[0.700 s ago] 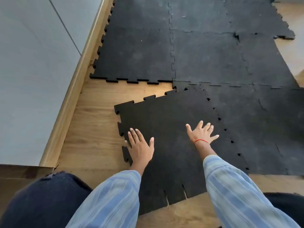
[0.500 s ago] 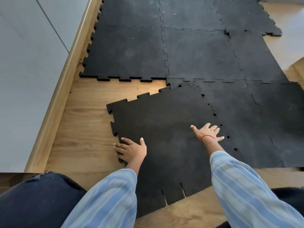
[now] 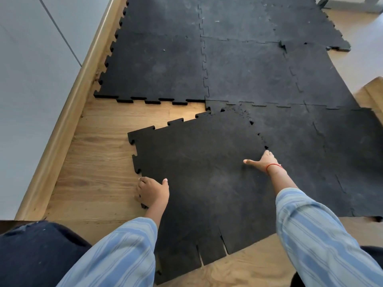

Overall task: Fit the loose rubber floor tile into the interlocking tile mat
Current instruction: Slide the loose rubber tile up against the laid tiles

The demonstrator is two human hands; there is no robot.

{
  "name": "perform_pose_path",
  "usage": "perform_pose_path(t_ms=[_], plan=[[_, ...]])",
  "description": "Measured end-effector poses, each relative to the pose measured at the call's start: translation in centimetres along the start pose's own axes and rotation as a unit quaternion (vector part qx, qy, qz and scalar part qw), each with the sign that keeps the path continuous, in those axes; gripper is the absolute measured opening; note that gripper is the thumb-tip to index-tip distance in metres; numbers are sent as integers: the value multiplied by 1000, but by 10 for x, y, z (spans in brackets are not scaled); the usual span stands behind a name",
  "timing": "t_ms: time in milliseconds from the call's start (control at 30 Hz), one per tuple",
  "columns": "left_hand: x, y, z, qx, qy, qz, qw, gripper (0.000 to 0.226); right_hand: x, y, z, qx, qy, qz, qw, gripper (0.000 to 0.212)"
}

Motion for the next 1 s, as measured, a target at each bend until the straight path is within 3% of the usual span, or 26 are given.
perform_pose_path(t_ms=[200,433,733,1000], plan=[[15,-22,-8,68,97,-18,993,53,7,-10,-7,-26,-17,24,999,123],[29,-40,-21,92,193,-57,975,52,18,-8,-5,-65,-24,64,996,108],[39,-40,-22,105,171,4,980,61,26,-3,-10,-88,-104,41,990,106],[87,-83,-21,116,170,69,976,70,5,9,-59,-43,-244,3,969,99]])
Point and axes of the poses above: each hand's wrist, its own y-axis away from the middle knuckle, its own x-axis out of the back of the hand, z = x × y, the point moved 4 cm from there along -y, towards the middle knuckle, and after that the axes turned 10 degrees about y, right-handed, at the moved point
